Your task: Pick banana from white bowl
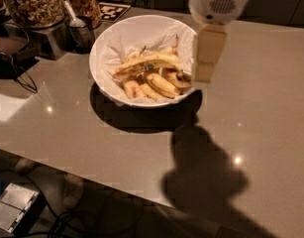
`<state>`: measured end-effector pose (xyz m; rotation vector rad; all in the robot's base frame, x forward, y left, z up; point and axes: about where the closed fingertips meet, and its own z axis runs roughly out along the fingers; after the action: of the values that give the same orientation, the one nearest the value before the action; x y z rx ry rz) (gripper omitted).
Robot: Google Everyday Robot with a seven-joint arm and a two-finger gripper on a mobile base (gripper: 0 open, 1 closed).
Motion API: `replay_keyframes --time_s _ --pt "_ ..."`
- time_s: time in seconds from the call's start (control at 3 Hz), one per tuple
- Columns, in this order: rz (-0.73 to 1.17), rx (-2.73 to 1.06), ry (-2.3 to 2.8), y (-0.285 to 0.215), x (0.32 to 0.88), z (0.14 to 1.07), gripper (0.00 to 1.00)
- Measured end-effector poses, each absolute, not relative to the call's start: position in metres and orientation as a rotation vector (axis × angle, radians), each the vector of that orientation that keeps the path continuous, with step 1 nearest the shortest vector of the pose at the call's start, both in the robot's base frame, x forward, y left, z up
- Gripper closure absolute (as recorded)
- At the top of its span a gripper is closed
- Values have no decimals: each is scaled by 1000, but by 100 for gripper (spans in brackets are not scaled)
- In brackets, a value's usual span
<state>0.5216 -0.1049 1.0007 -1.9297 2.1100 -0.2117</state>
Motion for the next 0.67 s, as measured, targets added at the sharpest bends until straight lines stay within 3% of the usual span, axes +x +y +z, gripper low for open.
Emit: replay_keyframes --time_s 0.67 --pt "-224 -2051 2022 -33 570 998 0"
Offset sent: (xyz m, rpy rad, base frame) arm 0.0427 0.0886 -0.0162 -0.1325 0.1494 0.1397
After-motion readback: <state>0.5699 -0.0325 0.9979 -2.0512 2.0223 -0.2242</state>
